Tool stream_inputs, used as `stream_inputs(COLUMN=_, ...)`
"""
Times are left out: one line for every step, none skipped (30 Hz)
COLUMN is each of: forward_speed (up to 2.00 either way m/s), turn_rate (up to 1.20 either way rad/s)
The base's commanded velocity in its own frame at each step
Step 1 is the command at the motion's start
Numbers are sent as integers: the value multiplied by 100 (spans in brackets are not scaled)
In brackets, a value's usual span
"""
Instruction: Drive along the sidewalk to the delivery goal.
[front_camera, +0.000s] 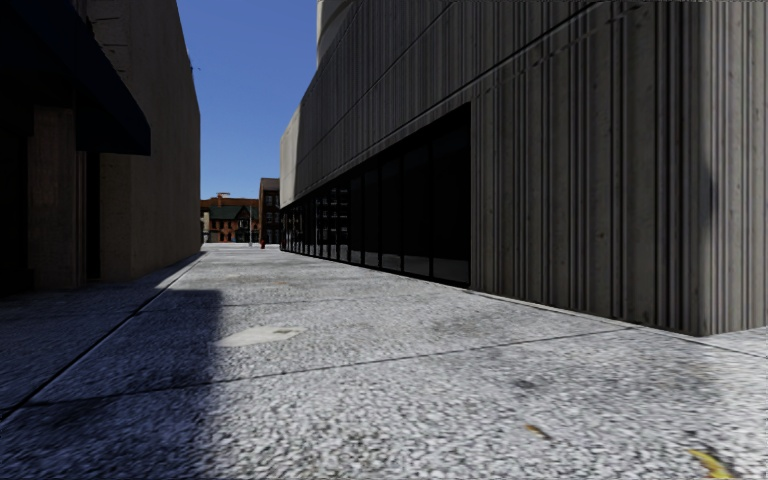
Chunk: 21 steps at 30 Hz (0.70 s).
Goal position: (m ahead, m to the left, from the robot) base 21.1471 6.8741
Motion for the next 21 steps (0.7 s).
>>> stream_inputs(forward_speed=200, turn_rate=0)
stream_inputs(forward_speed=200, turn_rate=0)
stream_inputs(forward_speed=200, turn_rate=0)
stream_inputs(forward_speed=200, turn_rate=0)
stream_inputs(forward_speed=200, turn_rate=0)
stream_inputs(forward_speed=200, turn_rate=0)
stream_inputs(forward_speed=200, turn_rate=0)
stream_inputs(forward_speed=200, turn_rate=0)
stream_inputs(forward_speed=200, turn_rate=0)
stream_inputs(forward_speed=200, turn_rate=0)
stream_inputs(forward_speed=200, turn_rate=0)
stream_inputs(forward_speed=200, turn_rate=0)
stream_inputs(forward_speed=200, turn_rate=0)
stream_inputs(forward_speed=200, turn_rate=0)
stream_inputs(forward_speed=200, turn_rate=0)
stream_inputs(forward_speed=200, turn_rate=0)
stream_inputs(forward_speed=200, turn_rate=0)
stream_inputs(forward_speed=200, turn_rate=0)
stream_inputs(forward_speed=200, turn_rate=0)
stream_inputs(forward_speed=200, turn_rate=0)
stream_inputs(forward_speed=200, turn_rate=0)
